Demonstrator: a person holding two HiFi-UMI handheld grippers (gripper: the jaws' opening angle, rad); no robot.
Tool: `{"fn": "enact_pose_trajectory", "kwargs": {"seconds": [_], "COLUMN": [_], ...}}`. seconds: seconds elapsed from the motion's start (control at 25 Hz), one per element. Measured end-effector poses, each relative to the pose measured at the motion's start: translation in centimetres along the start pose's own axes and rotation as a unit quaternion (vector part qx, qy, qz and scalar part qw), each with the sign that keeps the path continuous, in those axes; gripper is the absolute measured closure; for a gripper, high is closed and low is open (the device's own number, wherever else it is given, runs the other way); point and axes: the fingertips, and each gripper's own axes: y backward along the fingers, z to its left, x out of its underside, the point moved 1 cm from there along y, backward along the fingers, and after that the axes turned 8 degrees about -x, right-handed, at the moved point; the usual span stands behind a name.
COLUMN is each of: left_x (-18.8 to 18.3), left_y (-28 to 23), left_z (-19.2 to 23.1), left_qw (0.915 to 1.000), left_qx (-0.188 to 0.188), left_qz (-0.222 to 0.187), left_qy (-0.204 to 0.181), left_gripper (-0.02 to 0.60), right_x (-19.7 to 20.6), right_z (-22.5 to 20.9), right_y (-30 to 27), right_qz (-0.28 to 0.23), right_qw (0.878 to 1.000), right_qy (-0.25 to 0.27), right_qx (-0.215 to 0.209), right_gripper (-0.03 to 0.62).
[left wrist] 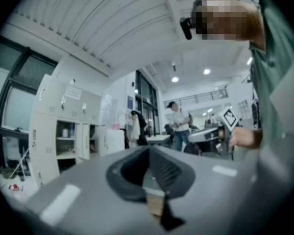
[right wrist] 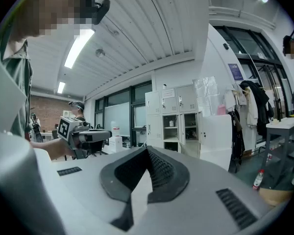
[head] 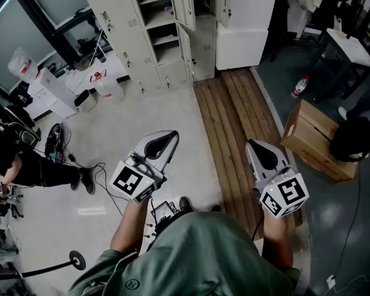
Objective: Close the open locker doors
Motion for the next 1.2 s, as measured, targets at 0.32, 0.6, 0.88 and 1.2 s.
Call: {"fn": "enact_pose_trajectory", "kwargs": {"seconds": [0.32,0.6,0.88,1.2], "left_x": [1.4,1.2,1.5,2.5], "left_y": [0.6,1.3,2.0,3.6], "left_z": [0.5,1.5,3.4,7.8], "left_qw": [1.0,1.0,1.0,0.9998], "left_qx": [0.003,0.004,0.004,0.0], "left_qz": [0.007,0.001,-0.001,0.018], "left_qy": [-0.004,0.002,0.007,0.008], "left_gripper": [0.584,0.584,0.583,0.584], "right_x": [0.1,0.0,0.2,-0.2], "right_z": [0.4,1.1,2.0,3.3], "right_y": [-0.4,-1.4,-3.4,-6.6], "right_qz": [-0.002,-0.002,-0.004,-0.007], "right_qw": [1.0,1.0,1.0,1.0], "right_qy": [-0.001,-0.003,-0.011,-0.025], "right_qx": [-0.001,0.002,-0.003,0.004], "right_gripper": [0.591,0.591,0.59,0.589]}}
